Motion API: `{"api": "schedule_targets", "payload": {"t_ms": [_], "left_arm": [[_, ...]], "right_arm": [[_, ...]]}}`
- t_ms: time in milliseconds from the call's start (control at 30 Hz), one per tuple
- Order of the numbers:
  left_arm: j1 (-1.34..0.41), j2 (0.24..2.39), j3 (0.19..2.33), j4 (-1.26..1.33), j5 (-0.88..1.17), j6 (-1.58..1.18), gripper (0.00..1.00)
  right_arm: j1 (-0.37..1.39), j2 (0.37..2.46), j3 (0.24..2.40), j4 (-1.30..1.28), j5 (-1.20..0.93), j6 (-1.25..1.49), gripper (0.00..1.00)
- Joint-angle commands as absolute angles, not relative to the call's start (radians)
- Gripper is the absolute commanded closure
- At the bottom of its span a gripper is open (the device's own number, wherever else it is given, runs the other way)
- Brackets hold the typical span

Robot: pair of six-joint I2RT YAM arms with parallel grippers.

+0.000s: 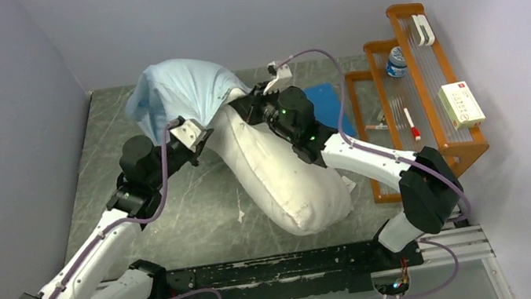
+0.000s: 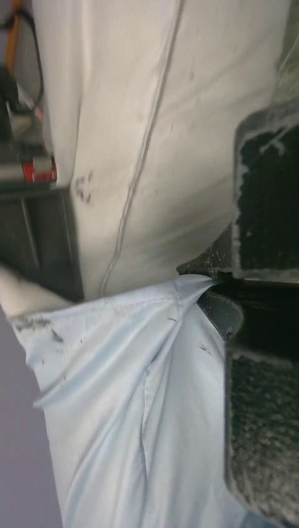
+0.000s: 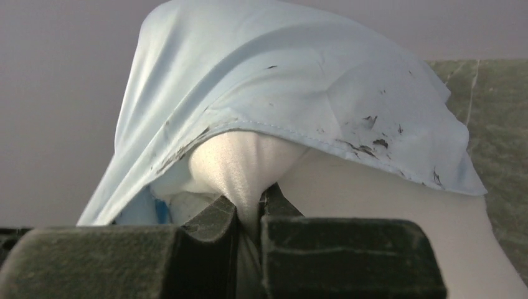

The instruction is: Put the pillow into the pillowcase

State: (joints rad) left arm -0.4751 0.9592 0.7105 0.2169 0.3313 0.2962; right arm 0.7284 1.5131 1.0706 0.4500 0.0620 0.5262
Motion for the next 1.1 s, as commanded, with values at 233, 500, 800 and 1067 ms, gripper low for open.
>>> {"api": "schedule_targets", "payload": {"t_ms": [233,500,800,1067], "left_arm": [[-0.514,0.945,0.741,0.317,0.736,0.092,0.95],[-0.515,0.944,0.687,0.269,0.668,-0.05,0.81],[-0.515,0.755,0.718,-0.08,0.494,0.063,0.49],[-0.515,0.692,0.852,-0.205,0.254,0.011,0.39]], "right_arm": [[0.695,1.445,1.101,0.838,0.24,0.635,1.0],[0.674,1.482,1.216,0.642,-0.019,0.514,1.0],[0.752,1.54,1.152,0.308,-0.183,0.222,0.82],[0.758,1.491,1.251,-0.053,-0.279,0.16,0.4]]}}
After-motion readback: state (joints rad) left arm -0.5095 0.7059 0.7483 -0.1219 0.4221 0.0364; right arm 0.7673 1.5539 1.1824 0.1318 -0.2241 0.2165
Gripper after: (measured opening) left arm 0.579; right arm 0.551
